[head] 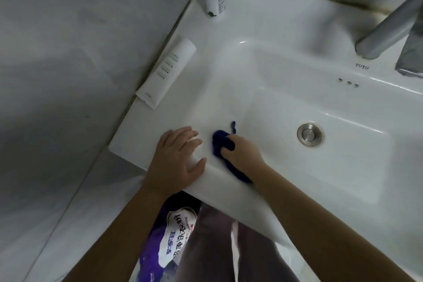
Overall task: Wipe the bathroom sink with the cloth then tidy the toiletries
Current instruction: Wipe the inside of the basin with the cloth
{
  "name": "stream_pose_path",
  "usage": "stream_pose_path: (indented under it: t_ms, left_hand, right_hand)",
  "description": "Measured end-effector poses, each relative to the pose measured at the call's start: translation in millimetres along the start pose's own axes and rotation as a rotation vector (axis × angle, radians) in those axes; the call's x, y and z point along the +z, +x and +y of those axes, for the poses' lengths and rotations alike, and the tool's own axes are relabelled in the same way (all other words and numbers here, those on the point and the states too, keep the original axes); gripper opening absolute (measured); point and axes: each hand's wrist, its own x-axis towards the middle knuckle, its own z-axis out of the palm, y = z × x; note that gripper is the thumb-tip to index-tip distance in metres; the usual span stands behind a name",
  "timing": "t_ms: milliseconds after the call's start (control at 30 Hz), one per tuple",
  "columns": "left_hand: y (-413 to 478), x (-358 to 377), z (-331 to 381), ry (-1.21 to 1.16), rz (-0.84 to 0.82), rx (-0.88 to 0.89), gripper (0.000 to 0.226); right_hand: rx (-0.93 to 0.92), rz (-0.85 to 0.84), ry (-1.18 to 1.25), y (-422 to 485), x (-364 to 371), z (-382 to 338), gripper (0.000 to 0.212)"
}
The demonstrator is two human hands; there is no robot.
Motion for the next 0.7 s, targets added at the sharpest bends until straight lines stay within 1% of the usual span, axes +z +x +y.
stream_pose_path:
  t_ms: [67,133,167,233,300,333,433,500,600,700]
  left_hand:
    - [-1,-3,3,0.009,0.033,-0.020,0.038]
    - [-6,-7,4,0.016,0.076,-0.080,0.040]
    - [-11,-9,4,0.026,0.091,-0.121,0.042]
    - [-26,-12,3,0.056,0.093,-0.197,0.047]
    - [-41,-13,2,0.059,0.057,-0.253,0.052]
    - [-47,-14,1,0.048,0.031,-0.279,0.054]
    - [-51,-16,2,0.008,-0.033,-0.321,0.058]
    - [-49,-21,6,-0.008,-0.013,-0.348,0.057]
    - [-47,-30,18,-0.048,0.051,-0.407,0.054]
    - [-37,-35,38,-0.049,0.049,-0.389,0.051]
  right_hand:
    - [-0.027,-0.096,0.074,-6,-6,-15,0.027]
    - [-0.004,-0.139,0.134,-27,-21,1,0.021]
    - [0.023,-0.128,0.123,-39,-27,16,0.017]
    - [0.111,-0.023,0.025,-52,-35,39,0.014]
    - [0.170,0.070,-0.044,-42,-30,36,0.027]
    - [0.152,0.058,-0.037,-32,-24,24,0.031]
    - [-0.021,-0.031,0.038,-6,-7,-27,0.031]
    - [-0.097,-0.066,0.074,-10,-8,-46,0.028]
    - [-0.158,-0.102,0.120,-41,-23,-39,0.023]
    - [-0.155,-0.120,0.149,-75,-39,-18,0.021]
